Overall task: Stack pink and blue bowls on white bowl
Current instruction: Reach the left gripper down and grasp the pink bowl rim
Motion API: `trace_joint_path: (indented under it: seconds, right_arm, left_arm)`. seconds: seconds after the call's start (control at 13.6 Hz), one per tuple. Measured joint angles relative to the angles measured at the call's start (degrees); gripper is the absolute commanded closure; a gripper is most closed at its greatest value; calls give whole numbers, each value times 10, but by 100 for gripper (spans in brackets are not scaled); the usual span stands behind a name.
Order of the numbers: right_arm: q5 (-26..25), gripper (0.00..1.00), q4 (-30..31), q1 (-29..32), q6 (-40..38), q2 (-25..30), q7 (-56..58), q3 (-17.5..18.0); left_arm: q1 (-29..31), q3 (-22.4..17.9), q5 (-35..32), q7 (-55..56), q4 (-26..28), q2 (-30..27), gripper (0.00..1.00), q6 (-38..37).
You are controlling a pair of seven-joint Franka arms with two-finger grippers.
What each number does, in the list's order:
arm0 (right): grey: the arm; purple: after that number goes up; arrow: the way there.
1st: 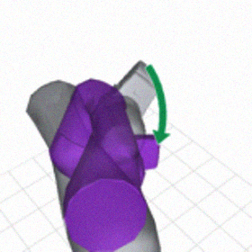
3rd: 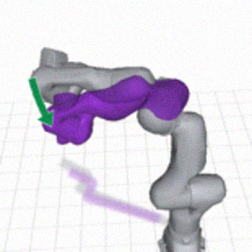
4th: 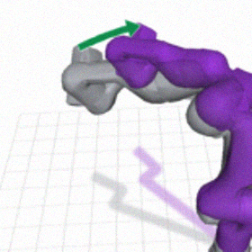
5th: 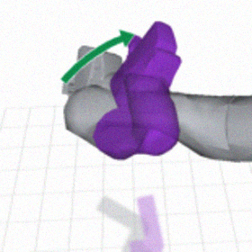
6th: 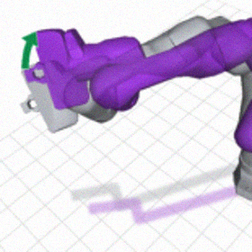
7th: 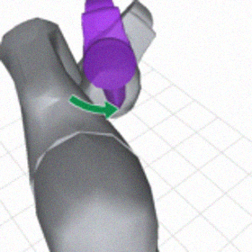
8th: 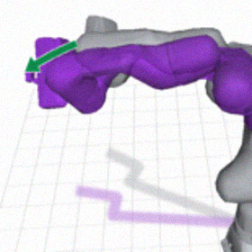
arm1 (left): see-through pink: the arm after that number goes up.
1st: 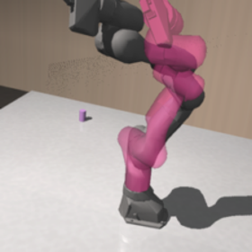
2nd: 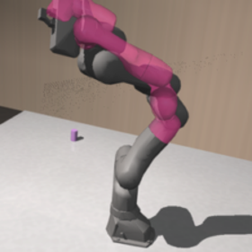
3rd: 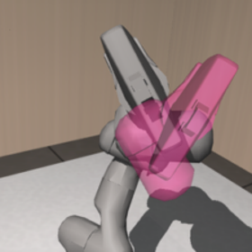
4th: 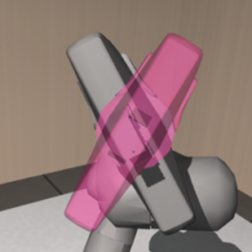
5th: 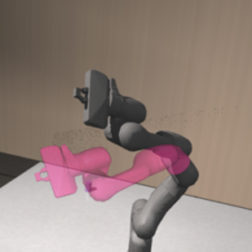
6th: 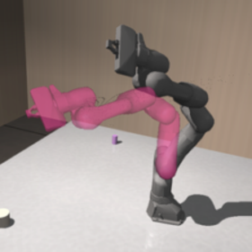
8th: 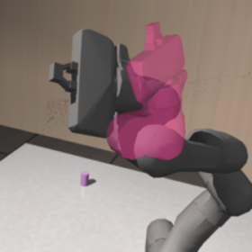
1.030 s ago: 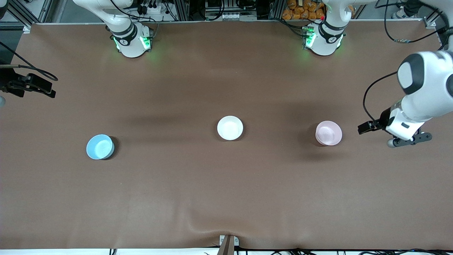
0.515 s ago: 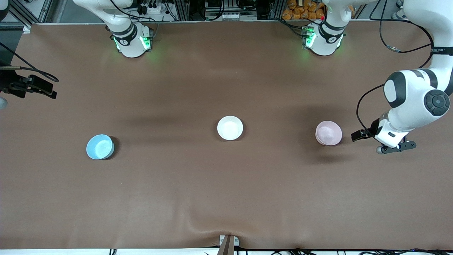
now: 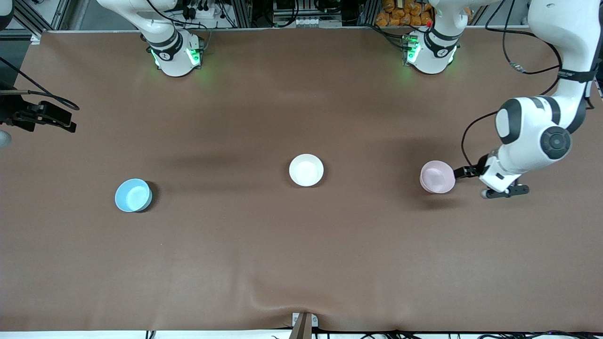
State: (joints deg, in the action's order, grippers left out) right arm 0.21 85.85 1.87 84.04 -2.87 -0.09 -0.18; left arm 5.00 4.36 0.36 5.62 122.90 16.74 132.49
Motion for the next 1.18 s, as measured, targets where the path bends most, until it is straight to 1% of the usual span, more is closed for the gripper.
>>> trace_joint_path:
  seconds: [0.07, 0.15, 0.29, 0.37, 0.44, 0.52, 0.59, 0.74, 0.96, 1.18]
  right_arm:
    - [0, 0, 0, 0, 0, 0, 0, 0]
    - [0, 0, 0, 0, 0, 0, 0, 0]
    - [0, 0, 0, 0, 1, -1, 0, 0]
    - [0, 0, 0, 0, 1, -3, 0, 0]
    - [0, 0, 0, -1, 2, -8, 1, 1]
    - [-1, 0, 0, -3, 4, -14, 1, 2]
    - [-1, 0, 0, -5, 6, -18, 1, 3]
    - [-2, 0, 0, -7, 7, -22, 1, 4]
    - [-5, 0, 0, -8, 7, -23, 1, 3]
    - [-25, 0, 0, -14, 7, -32, 1, 4]
  left_arm:
    - [0, 0, 0, 0, 12, 1, 19, 12]
    - [0, 0, 0, -1, 23, 5, 26, 30]
    - [0, 0, 0, -3, 41, 20, 36, 71]
    - [0, 0, 0, -4, 46, 28, 42, 85]
    - [0, 0, 0, -5, 49, 36, 58, 94]
    - [0, 0, 0, -5, 49, 42, 92, 98]
    - [0, 0, 0, -5, 49, 46, 100, 101]
    - [0, 5, 0, -8, 48, 47, 100, 103]
    - [0, 26, 0, -8, 41, 38, 100, 105]
    - [0, 63, 0, -8, 30, 9, 100, 106]
